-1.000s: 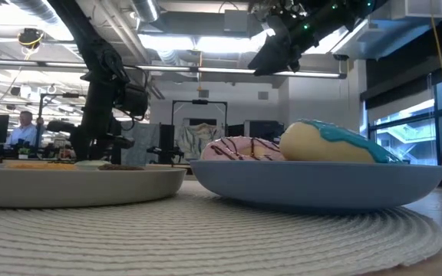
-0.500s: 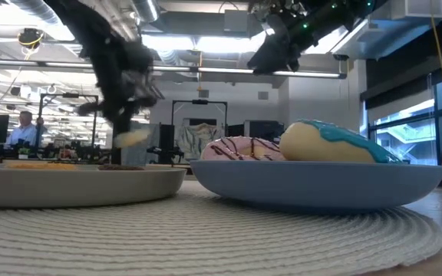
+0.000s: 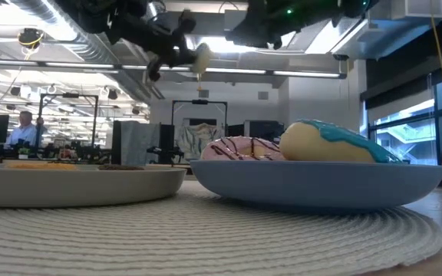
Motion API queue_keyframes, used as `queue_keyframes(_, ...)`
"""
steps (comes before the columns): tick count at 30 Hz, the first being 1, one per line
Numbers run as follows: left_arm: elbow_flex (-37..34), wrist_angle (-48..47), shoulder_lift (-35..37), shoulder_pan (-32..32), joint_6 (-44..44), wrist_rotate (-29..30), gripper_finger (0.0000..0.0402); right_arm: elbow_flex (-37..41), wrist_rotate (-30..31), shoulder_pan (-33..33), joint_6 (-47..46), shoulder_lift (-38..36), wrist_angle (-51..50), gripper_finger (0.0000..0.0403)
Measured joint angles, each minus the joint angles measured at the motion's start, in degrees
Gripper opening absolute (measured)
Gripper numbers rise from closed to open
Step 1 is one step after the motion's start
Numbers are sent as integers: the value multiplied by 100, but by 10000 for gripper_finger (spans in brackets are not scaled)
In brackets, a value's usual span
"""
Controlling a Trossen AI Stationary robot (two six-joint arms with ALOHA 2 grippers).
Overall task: Pick & Place donuts
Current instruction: Put the big green and blue donut on the blue plate
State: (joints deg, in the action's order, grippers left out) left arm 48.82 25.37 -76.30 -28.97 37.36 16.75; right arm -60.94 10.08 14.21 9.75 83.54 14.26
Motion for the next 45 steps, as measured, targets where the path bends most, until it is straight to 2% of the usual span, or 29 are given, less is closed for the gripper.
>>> queue_keyframes(5, 0, 690, -99, 241, 25, 33, 19, 4, -4, -23, -374, 285, 554, 211)
queue_keyframes(12, 0, 982, -99, 413, 31, 33, 20, 4, 66, -28, -489, 493, 1385, 211)
queue_keyframes(24, 0, 1088, -97, 580, -45, 12, 20, 4, 101, 14, -544, 502, 1660, 206)
queue_keyframes(31, 0, 1092, -97, 612, -63, -93, 20, -85, 34, 43, -626, 503, 1731, 158)
queue_keyframes(35, 0, 1093, -97, 626, -64, -153, 20, -103, -258, 68, -657, 503, 1729, 125)
queue_keyframes(45, 0, 1090, -97, 643, -87, -280, 20, -103, -266, 68, -768, 503, 1552, 59)
